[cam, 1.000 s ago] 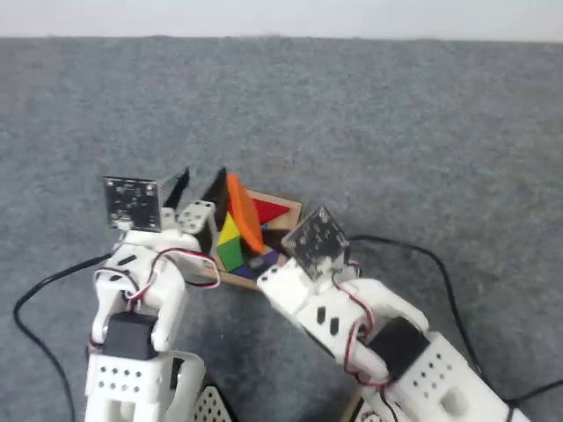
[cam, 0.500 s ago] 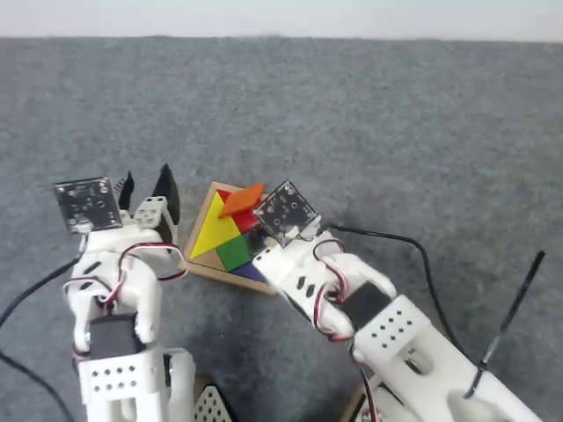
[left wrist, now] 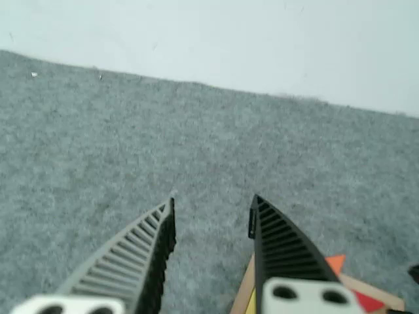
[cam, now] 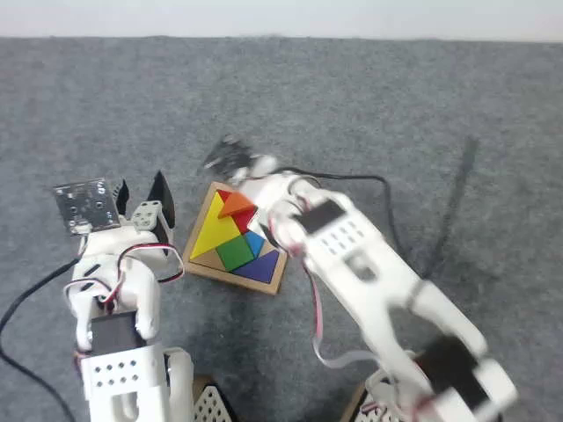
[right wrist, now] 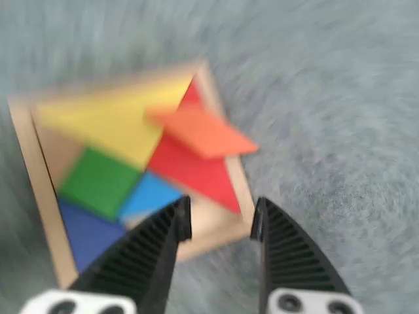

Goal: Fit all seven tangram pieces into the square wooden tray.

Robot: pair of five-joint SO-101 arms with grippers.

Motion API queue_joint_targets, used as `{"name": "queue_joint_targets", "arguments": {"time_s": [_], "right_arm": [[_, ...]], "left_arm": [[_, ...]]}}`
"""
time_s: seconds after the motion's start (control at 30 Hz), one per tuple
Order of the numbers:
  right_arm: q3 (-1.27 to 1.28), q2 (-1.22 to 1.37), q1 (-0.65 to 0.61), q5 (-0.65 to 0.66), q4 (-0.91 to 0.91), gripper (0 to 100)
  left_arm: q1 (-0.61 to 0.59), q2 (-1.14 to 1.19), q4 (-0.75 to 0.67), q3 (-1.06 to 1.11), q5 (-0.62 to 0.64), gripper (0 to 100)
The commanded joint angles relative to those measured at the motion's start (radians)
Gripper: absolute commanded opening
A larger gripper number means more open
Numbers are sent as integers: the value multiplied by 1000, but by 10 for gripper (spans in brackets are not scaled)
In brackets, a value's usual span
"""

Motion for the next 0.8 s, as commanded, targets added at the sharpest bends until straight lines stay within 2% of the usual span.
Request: {"name": "queue_joint_targets", "arguments": {"time_s": [0.0, 0.17, 0.27, 0.33, 0.53, 0.77], "right_arm": [[-255, 173, -8, 204, 114, 154], [-514, 377, -10, 308, 197, 154], [-657, 478, -19, 308, 246, 150], [-749, 529, -25, 276, 275, 127], [-933, 641, -25, 34, 280, 31], [-971, 774, -70, -2, 226, 7]], "left_arm": [[-40, 5, 5, 19, -14, 178], [-121, -3, -3, 85, -44, 178], [-149, -3, -3, 124, -71, 177], [-166, -3, -17, 136, -71, 177], [-172, -3, -51, 153, -69, 177], [-172, -3, -51, 153, -69, 177]]}}
